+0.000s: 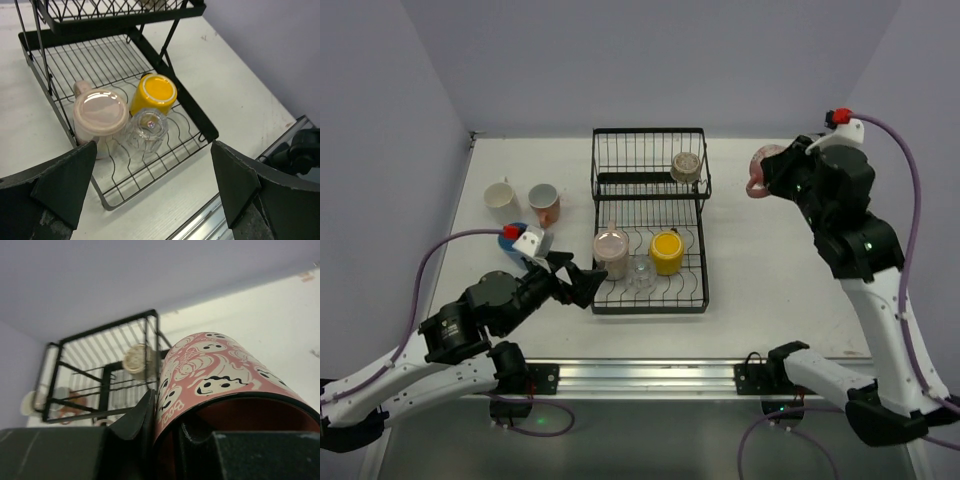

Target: Unload the cups from the dish rack

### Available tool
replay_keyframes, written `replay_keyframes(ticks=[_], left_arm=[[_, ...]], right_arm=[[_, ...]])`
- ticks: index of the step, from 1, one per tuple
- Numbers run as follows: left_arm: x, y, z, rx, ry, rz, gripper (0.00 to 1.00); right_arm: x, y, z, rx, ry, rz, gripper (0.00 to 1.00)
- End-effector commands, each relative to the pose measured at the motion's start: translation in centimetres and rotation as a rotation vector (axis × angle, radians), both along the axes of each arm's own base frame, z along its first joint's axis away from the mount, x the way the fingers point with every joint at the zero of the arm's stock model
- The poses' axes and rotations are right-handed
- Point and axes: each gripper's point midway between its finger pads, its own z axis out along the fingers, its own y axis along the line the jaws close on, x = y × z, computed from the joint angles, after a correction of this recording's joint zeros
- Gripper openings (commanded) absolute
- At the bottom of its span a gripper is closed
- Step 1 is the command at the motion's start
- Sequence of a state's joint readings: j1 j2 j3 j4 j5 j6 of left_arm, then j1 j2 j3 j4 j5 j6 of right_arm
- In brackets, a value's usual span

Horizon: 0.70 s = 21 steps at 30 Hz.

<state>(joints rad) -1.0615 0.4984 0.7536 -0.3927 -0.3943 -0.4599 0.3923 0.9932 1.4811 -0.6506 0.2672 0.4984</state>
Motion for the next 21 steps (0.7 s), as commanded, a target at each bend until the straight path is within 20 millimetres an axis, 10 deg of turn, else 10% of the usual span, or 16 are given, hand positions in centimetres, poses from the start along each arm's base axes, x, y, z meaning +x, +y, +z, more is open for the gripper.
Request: replay_keyframes(ticks=[1, 11, 21], left_arm=[[-0.7, 0.3, -1.8, 0.091, 0.008, -0.045, 1.0], [-1.4, 1.5, -2.1, 0.076, -0.004, -0.05, 1.0], [-1.4, 1.7, -2.1, 0.076, -0.012, -0.043, 1.0]], right_arm=[[3.7, -0.1, -3.8, -0.093, 0.136, 0.052, 0.0], [14.9, -0.1, -18.7, -0.235, 0.53, 0.036, 0.0], [17.6, -0.8, -26.7, -0.247, 0.686, 0.003, 0.0]])
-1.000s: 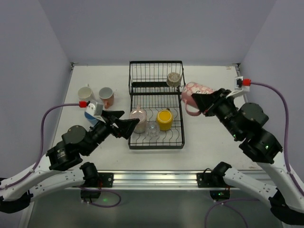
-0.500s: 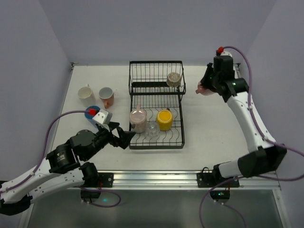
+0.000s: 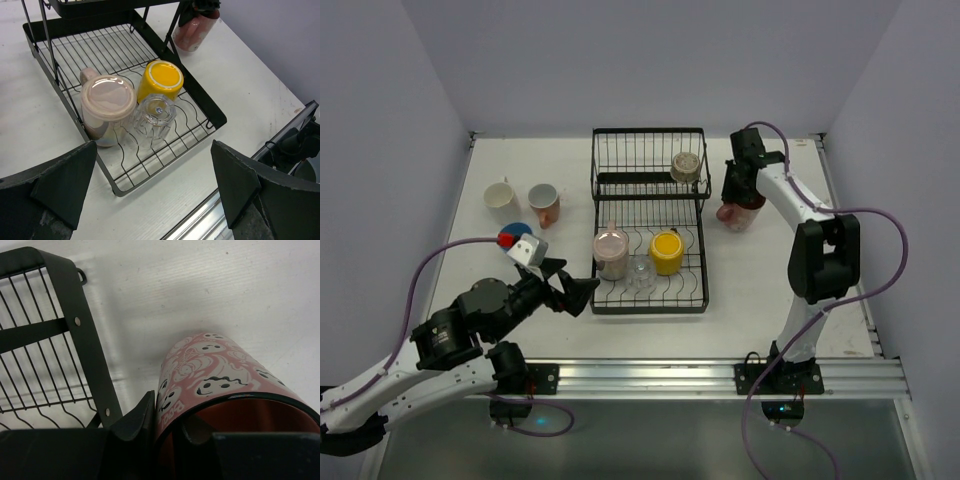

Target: Unload the cups from the dish rack

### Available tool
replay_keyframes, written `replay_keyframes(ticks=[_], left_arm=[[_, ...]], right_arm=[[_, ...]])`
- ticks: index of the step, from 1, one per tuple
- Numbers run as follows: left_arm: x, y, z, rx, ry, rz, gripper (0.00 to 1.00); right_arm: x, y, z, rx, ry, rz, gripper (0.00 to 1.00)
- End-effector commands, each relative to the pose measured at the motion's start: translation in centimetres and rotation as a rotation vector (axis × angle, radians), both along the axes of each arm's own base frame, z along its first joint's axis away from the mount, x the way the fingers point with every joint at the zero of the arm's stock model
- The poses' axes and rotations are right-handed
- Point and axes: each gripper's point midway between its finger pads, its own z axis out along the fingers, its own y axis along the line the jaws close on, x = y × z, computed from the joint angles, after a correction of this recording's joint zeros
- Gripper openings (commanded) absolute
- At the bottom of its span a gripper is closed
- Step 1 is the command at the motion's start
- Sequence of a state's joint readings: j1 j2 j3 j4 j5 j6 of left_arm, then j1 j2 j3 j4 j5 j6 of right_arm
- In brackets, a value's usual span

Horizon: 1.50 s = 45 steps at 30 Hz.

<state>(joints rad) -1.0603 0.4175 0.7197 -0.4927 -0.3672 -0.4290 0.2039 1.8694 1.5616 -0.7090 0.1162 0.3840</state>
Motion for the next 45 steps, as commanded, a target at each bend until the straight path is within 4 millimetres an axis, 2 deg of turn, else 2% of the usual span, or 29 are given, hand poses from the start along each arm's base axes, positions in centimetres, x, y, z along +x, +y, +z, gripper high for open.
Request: replay_keyframes(ticks=[1, 5, 9, 12, 14, 15, 16, 20, 21, 24, 25, 26, 28, 29, 30, 31, 32, 33, 34, 35, 36, 37, 38, 39, 40, 41, 42, 43, 45], left_arm=[[-0.2, 0.2, 0.1, 0.01, -0.023, -0.014, 1.0], [-0.2, 0.3, 0.2, 0.006, -0.025, -0.013, 1.0], [-0.1, 0.4, 0.1, 0.011, -0.026, -0.007, 1.0], [-0.1, 0.5, 0.1, 0.011, -0.025, 0.001, 1.0], [0.0, 0.5, 0.0, 0.014, -0.022, 0.003, 1.0], [0.0, 0.5, -0.1, 0.016, -0.022, 0.004, 1.0], [0.0, 0.4, -0.1, 0.018, -0.022, 0.004, 1.0], [0.1, 0.4, -0.1, 0.02, -0.021, 0.004, 1.0], [0.1, 0.4, -0.1, 0.021, -0.022, 0.004, 1.0], [0.1, 0.5, -0.1, 0.019, -0.022, 0.007, 1.0], [0.1, 0.5, 0.0, 0.017, -0.023, 0.007, 1.0], [0.0, 0.5, 0.0, 0.014, -0.024, 0.007, 1.0], [0.1, 0.5, 0.0, 0.015, -0.023, 0.007, 1.0], [0.0, 0.5, 0.0, 0.016, -0.024, 0.005, 1.0], [0.1, 0.5, 0.0, 0.018, -0.024, 0.005, 1.0], [0.1, 0.5, 0.0, 0.017, -0.025, 0.008, 1.0], [0.1, 0.5, 0.0, 0.02, -0.023, 0.008, 1.0], [0.1, 0.5, 0.0, 0.021, -0.024, 0.008, 1.0], [0.2, 0.5, 0.0, 0.021, -0.024, 0.009, 1.0], [0.2, 0.5, 0.0, 0.02, -0.025, 0.011, 1.0], [0.2, 0.5, 0.0, 0.02, -0.025, 0.011, 1.0], [0.2, 0.6, -0.1, 0.02, -0.024, 0.014, 1.0], [0.2, 0.7, 0.0, 0.018, -0.027, 0.015, 1.0], [0.2, 0.7, 0.1, 0.015, -0.027, 0.016, 1.0], [0.2, 0.8, 0.1, 0.013, -0.028, 0.021, 1.0], [0.2, 0.8, 0.1, 0.012, -0.029, 0.022, 1.0], [0.2, 0.8, 0.1, 0.013, -0.029, 0.022, 1.0], [0.2, 0.8, 0.1, 0.013, -0.03, 0.022, 1.0], [0.2, 0.8, 0.1, 0.015, -0.029, 0.022, 1.0]], right_arm=[[3.1, -0.3, 3.2, 0.014, -0.133, -0.004, 0.0], [3.3, -0.9, 1.0, 0.004, -0.089, -0.015, 0.0], [3.3, -1.2, -0.4, 0.011, -0.065, -0.022, 0.02], [3.2, -1.2, -0.4, 0.013, -0.066, -0.026, 0.11], [3.1, -1.5, -0.1, 0.004, -0.074, -0.032, 0.28], [3.1, -1.5, 1.0, 0.004, -0.097, -0.034, 0.35], [3.1, -1.7, 1.6, 0.002, -0.113, -0.039, 0.49], [2.8, -2.0, 5.7, 0.003, -0.206, -0.051, 0.66], [2.8, -2.2, 6.7, 0.0, -0.229, -0.058, 0.69], [1.9, -2.6, 11.2, 0.008, -0.323, -0.072, 0.73], [1.1, -2.8, 14.1, 0.019, -0.392, -0.076, 0.73], [0.7, -2.6, 15.8, 0.033, -0.433, -0.062, 0.73], [-0.2, -1.2, 19.3, 0.067, -0.545, -0.006, 0.65], [-1.5, -0.8, 22.3, 0.067, -0.62, 0.024, 0.61], [-2.4, 0.6, 23.4, 0.071, -0.642, 0.067, 0.52], [-3.1, 1.2, 25.5, 0.056, -0.685, 0.097, 0.49], [-4.0, 3.3, 26.4, 0.055, -0.692, 0.152, 0.47], [-4.7, 3.8, 25.9, 0.021, -0.648, 0.176, 0.46], [-5.0, 3.9, 28.2, -0.028, -0.688, 0.171, 0.46], [-4.9, 6.0, 27.4, -0.048, -0.653, 0.222, 0.46], [-5.5, 6.4, 26.4, -0.078, -0.594, 0.246, 0.46], [-5.5, 7.0, 28.1, -0.075, -0.617, 0.259, 0.46], [-5.8, 8.0, 28.1, -0.087, -0.6, 0.281, 0.46], [-5.5, 8.7, 26.0, -0.121, -0.521, 0.308, 0.46], [-5.4, 9.1, 27.2, -0.121, -0.539, 0.319, 0.48], [-5.4, 9.8, 26.8, -0.132, -0.521, 0.335, 0.49], [-4.9, 10.2, 25.0, -0.166, -0.457, 0.348, 0.51], [-4.8, 10.5, 25.7, -0.166, -0.47, 0.348, 0.52], [-4.4, 11.2, 24.7, -0.181, -0.433, 0.349, 0.55]])
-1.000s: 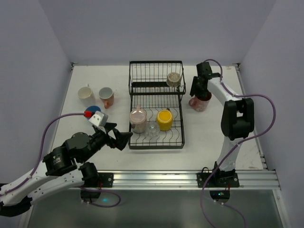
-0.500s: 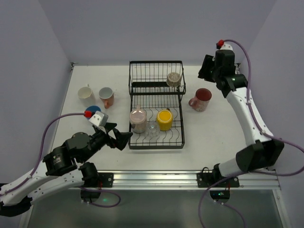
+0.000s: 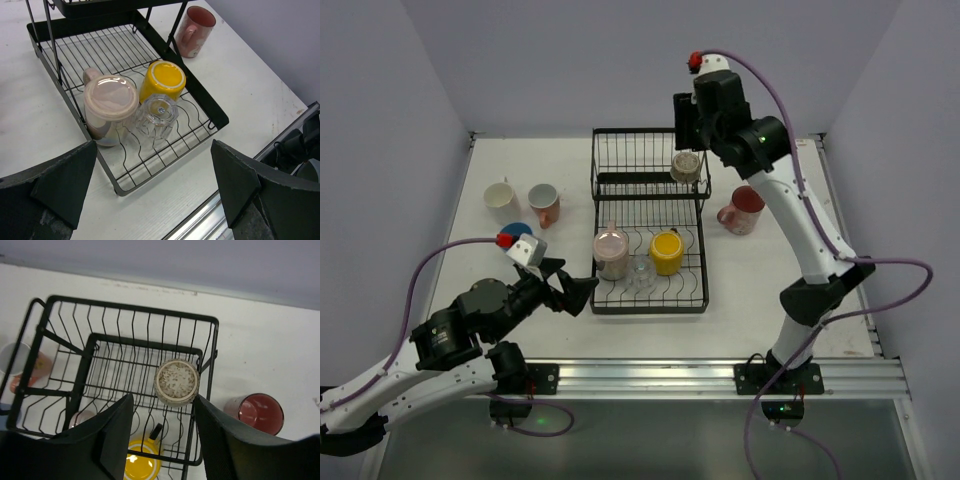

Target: Unload the cups from the dish rack

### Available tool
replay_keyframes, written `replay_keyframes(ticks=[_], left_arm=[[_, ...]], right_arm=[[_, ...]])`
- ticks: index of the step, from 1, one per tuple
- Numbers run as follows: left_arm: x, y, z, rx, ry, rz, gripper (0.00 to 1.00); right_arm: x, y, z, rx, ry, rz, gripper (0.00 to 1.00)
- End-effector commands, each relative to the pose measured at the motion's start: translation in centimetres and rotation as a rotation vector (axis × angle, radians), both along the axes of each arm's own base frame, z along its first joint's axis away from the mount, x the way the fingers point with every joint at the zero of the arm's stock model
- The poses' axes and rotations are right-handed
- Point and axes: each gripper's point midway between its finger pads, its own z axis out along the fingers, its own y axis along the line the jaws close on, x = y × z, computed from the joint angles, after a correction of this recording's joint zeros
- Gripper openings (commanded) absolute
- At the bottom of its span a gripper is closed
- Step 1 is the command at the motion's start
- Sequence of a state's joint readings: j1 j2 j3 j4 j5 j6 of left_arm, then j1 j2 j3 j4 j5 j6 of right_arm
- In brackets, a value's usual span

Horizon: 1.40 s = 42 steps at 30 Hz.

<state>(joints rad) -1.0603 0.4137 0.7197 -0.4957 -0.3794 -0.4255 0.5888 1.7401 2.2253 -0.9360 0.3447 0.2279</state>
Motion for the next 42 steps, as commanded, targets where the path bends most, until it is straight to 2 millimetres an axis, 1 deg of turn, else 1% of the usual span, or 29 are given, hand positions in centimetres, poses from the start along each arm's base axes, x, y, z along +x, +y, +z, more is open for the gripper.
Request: replay_keyframes(ticks=[1, 4, 8, 9, 13, 15, 16, 18, 23, 29, 33, 34, 37, 38, 39, 42], left_arm=[[0.1, 0.5, 0.1, 0.012, -0.024, 0.01, 1.0], [0.1, 0.5, 0.1, 0.013, -0.023, 0.007, 1.0], [0.1, 0.4, 0.1, 0.014, -0.022, 0.003, 1.0], [0.1, 0.4, 0.1, 0.015, -0.022, 0.003, 1.0], [0.0, 0.4, 0.3, 0.006, -0.026, 0.0, 1.0], [-0.1, 0.4, 0.3, 0.005, -0.027, -0.003, 1.0], [-0.1, 0.4, 0.3, 0.003, -0.028, -0.008, 1.0], [-0.2, 0.2, 0.3, 0.002, -0.027, -0.016, 1.0], [-0.5, -0.1, 0.4, -0.001, -0.028, -0.039, 1.0], [-0.7, -0.1, 0.7, -0.016, -0.039, -0.053, 1.0], [-0.8, -0.3, 0.7, -0.019, -0.039, -0.063, 1.0], [-0.9, -0.3, 0.7, -0.02, -0.038, -0.068, 1.0], [-1.0, -0.5, 0.7, -0.02, -0.038, -0.08, 1.0], [-1.0, -0.5, 0.6, -0.017, -0.038, -0.082, 1.0], [-1.0, -0.6, 0.7, -0.019, -0.038, -0.085, 1.0], [-1.1, -0.6, 0.7, -0.021, -0.04, -0.088, 1.0]], right_arm=[[-1.1, -0.7, -3.7, -0.15, 0.145, -0.015, 0.57], [-0.8, 0.3, -4.5, -0.132, 0.148, -0.035, 0.62], [-0.3, 1.4, -5.6, -0.099, 0.146, -0.078, 0.64], [-0.2, 1.4, -6.3, -0.097, 0.155, -0.103, 0.65], [0.2, 1.4, -7.4, -0.106, 0.151, -0.183, 0.72], [0.5, 0.6, -8.2, -0.136, 0.152, -0.246, 0.74], [0.7, 0.4, -8.5, -0.128, 0.153, -0.276, 0.79], [1.1, 0.1, -9.1, -0.132, 0.145, -0.319, 0.81], [2.0, 1.2, -9.7, -0.082, 0.134, -0.329, 0.82], [3.4, 2.1, -11.7, -0.066, 0.149, -0.367, 0.83], [4.0, 1.7, -13.0, -0.044, 0.159, -0.427, 0.84], [4.1, 1.3, -13.0, -0.045, 0.15, -0.449, 0.84], [4.2, 1.1, -13.1, -0.027, 0.135, -0.484, 0.85], [4.1, 0.8, -12.8, -0.02, 0.122, -0.502, 0.86], [4.1, 0.7, -13.1, -0.015, 0.122, -0.514, 0.86], [4.1, 0.7, -13.1, -0.001, 0.113, -0.516, 0.88]])
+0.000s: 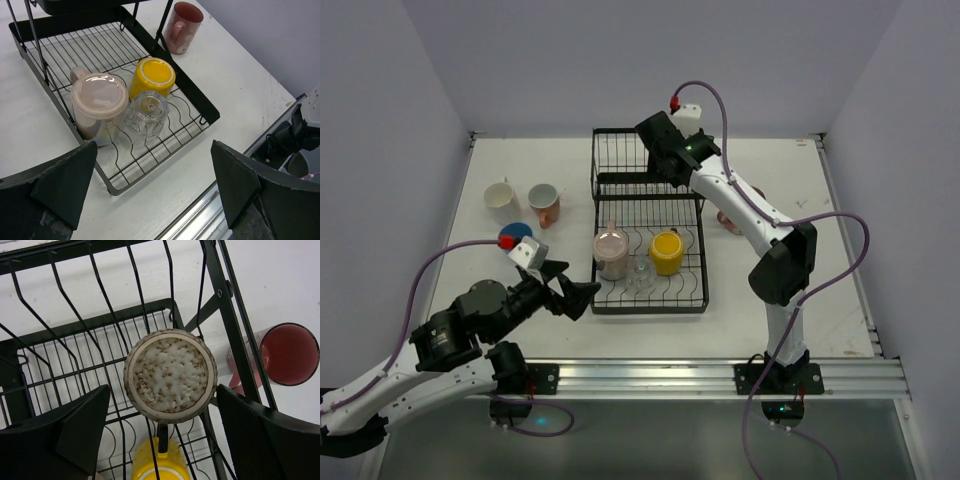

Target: Unload the cups from the dish rack

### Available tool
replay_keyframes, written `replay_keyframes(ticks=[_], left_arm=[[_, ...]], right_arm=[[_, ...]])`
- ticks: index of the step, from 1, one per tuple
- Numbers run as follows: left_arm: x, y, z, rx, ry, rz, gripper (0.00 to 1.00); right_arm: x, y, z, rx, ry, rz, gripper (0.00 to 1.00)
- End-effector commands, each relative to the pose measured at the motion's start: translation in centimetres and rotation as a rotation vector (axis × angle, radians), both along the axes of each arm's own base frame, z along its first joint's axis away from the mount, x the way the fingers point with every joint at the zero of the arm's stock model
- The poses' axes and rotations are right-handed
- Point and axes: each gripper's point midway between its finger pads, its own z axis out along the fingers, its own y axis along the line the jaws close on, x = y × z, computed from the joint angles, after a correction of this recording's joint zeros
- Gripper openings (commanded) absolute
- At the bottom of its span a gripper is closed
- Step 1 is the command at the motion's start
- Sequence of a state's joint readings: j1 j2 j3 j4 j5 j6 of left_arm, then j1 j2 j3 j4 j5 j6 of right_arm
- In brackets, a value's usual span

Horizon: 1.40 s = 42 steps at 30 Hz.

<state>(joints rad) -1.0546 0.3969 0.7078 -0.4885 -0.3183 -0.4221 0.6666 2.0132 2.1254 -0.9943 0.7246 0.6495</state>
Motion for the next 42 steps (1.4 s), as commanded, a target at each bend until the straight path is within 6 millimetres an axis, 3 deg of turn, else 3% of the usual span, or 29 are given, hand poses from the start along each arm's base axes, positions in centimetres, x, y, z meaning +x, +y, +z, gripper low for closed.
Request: replay_keyframes(ticks=[1, 6, 8, 14, 18, 20, 21, 24, 25, 29, 35, 36, 37, 38, 39, 40, 41, 42], left_arm=[[-0.4, -0.1, 0.8, -0.007, -0.041, -0.035, 1.0], [-0.3, 0.0, 0.7, -0.009, -0.043, -0.03, 1.0], [-0.3, 0.1, 0.7, -0.012, -0.043, -0.027, 1.0], [-0.1, 0.1, 0.6, -0.005, -0.038, -0.016, 1.0], [0.0, 0.0, 0.4, -0.002, -0.031, -0.009, 1.0], [0.0, 0.0, 0.4, -0.002, -0.027, -0.007, 1.0], [0.1, -0.1, 0.3, 0.0, -0.025, -0.004, 1.0], [0.3, -0.2, 0.4, -0.005, -0.021, 0.005, 1.0], [0.3, -0.3, 0.6, -0.01, -0.023, 0.005, 1.0], [0.4, -1.0, 1.5, -0.048, -0.02, -0.004, 0.99], [0.6, -2.3, 4.2, -0.165, -0.033, -0.018, 0.96], [0.6, -2.5, 4.8, -0.187, -0.032, -0.021, 0.96], [0.6, -3.0, 5.4, -0.21, -0.038, -0.032, 0.96], [0.7, -3.3, 5.9, -0.23, -0.041, -0.037, 0.95], [0.6, -3.6, 6.3, -0.25, -0.041, -0.046, 0.94], [0.7, -4.1, 7.4, -0.287, -0.06, -0.057, 0.93], [0.4, -4.7, 7.8, -0.307, -0.065, -0.088, 0.91], [0.3, -5.0, 8.3, -0.327, -0.073, -0.105, 0.9]], right_arm=[[0.6, -0.5, 1.9, 0.056, -0.096, -0.075, 0.9], [1.2, 0.1, 0.1, 0.074, -0.059, -0.068, 0.91], [1.6, 0.3, -0.1, 0.075, -0.073, -0.064, 0.86], [2.6, 1.0, 1.6, 0.094, -0.14, -0.018, 0.7], [2.8, 1.2, 0.8, 0.11, -0.115, -0.006, 0.8], [2.7, 1.2, 0.6, 0.115, -0.109, 0.0, 0.7], [2.7, 1.3, 0.8, 0.121, -0.117, 0.0, 0.56], [2.5, 1.9, 3.5, 0.163, -0.203, 0.047, 0.41], [2.4, 2.4, 5.6, 0.216, -0.267, 0.078, 0.41], [1.5, 4.0, 10.6, 0.301, -0.401, 0.204, 0.4], [-1.2, 5.5, 16.3, 0.48, -0.507, 0.342, 0.4], [-1.7, 5.6, 16.8, 0.507, -0.514, 0.358, 0.4], [-2.2, 5.9, 15.9, 0.54, -0.503, 0.369, 0.4], [-3.7, 5.4, 17.6, 0.586, -0.535, 0.392, 0.4], [-4.5, 6.3, 16.0, 0.627, -0.51, 0.443, 0.4], [-5.5, 6.5, 15.8, 0.691, -0.506, 0.458, 0.39], [-7.9, 6.6, 17.7, 0.765, -0.528, 0.536, 0.39], [-8.7, 7.0, 16.1, 0.808, -0.518, 0.566, 0.39]])
